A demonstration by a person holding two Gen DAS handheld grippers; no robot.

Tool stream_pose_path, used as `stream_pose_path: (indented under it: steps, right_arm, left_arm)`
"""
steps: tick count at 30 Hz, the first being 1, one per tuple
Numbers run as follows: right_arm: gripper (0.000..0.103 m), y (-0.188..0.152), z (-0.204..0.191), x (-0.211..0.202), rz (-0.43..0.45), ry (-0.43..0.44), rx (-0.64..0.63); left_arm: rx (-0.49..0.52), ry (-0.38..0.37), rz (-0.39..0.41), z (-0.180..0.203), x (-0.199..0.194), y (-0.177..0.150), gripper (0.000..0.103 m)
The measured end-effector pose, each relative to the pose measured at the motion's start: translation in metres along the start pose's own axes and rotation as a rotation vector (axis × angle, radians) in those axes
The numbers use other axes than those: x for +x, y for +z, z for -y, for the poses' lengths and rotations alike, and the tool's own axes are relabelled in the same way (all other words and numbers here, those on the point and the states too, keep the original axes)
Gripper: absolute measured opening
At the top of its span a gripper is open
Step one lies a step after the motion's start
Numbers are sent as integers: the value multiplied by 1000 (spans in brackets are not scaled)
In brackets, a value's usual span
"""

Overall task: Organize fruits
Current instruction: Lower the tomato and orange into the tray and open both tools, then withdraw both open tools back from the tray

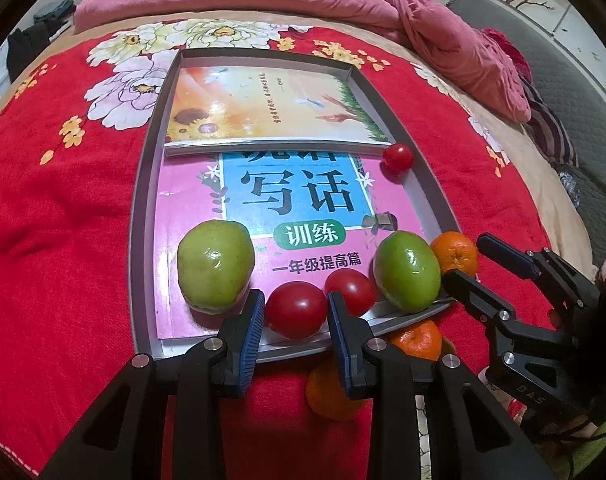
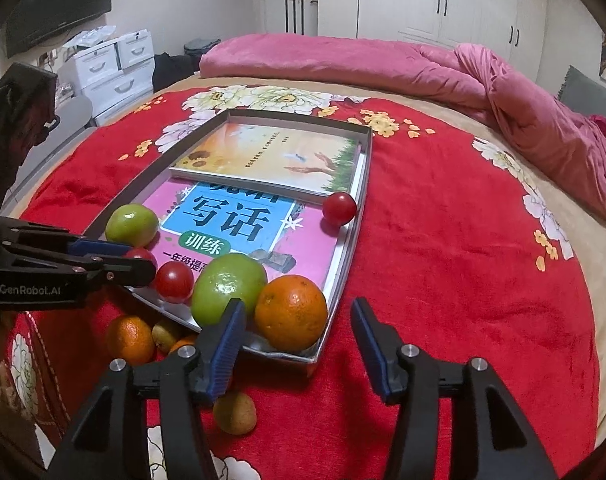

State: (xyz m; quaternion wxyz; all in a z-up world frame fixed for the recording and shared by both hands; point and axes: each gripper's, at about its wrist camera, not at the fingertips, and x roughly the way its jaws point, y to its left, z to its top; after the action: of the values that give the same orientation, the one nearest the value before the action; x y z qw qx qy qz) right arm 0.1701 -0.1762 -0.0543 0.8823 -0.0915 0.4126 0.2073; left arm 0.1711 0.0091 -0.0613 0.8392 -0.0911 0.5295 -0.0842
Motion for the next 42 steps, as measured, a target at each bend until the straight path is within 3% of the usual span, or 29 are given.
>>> stream_pose_path:
  steps: [3,5,8,14,18,23,26,30,38,42]
  right_arm:
    - [57,1,1,-6,23,3,8]
    - [65,3,2,-11,37,6,19]
    - [67,4,2,-16,52,13,30]
    - [74,6,-2,-22,63,20,31]
    - [76,7,-4,-24,70,17,32]
    - [79,7,-1,-28,78,14,48]
    - [80,7,2,-32,87,10,62]
    - [83,9,6,-37,98,6,78]
    - [88,11,10,-51,142,4,99]
    - [88,12,11,-57,156,8,103]
  left_arm:
    - [1,-6,9,1,-3,1,33]
    - [3,-8,16,2,-5,2,34]
    - [1,-6,16,1,-6,2,39]
    - [0,-13,25,2,-11,2,40]
    - [1,-20,36,4,-17,3,47]
    - [3,-26,51,6,-25,3,48]
    - [-2,-33,60,6,-31,4,59]
    - [-8,-47,86,7,-43,5,61]
    - [-9,-61,136,10,-67,9,75]
    - [0,-53,160,12,-78,10,75]
